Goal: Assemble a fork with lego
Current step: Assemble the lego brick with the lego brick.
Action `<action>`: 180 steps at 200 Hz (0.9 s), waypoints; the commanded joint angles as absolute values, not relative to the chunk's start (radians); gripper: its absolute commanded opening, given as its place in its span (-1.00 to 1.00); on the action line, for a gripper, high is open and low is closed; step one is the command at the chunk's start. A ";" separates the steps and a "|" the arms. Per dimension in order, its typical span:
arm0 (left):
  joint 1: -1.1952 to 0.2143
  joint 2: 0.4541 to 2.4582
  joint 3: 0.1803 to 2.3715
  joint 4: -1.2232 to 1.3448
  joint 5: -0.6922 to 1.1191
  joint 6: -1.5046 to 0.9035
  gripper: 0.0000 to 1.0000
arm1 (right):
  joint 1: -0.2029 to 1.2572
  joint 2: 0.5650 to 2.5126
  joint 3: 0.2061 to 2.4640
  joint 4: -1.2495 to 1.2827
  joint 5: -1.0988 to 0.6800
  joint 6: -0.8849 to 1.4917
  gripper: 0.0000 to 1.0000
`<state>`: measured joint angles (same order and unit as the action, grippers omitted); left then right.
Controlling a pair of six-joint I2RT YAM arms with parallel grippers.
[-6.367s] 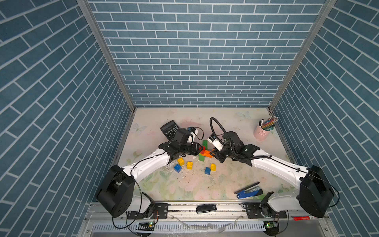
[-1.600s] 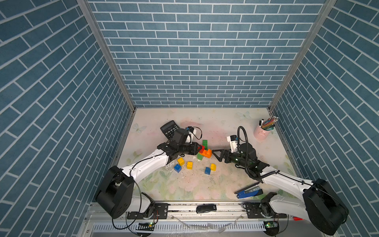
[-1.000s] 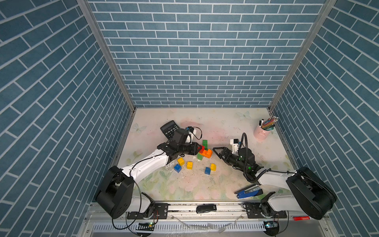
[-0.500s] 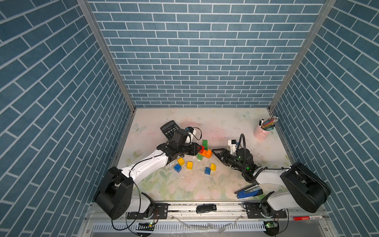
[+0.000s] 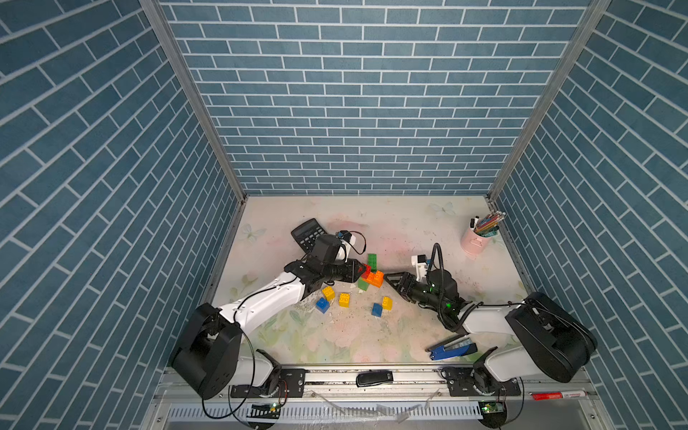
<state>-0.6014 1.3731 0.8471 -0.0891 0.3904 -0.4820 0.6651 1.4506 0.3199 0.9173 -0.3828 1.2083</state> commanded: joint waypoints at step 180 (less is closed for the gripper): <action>-0.592 1.356 0.817 -0.124 0.384 -0.473 -0.41 | 0.674 1.253 0.367 0.643 -0.265 1.044 0.30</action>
<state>-0.5983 1.3624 0.8368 -0.0849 0.3897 -0.4820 0.6724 1.3731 0.3416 0.8005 -0.3431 1.1622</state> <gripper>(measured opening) 0.297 0.616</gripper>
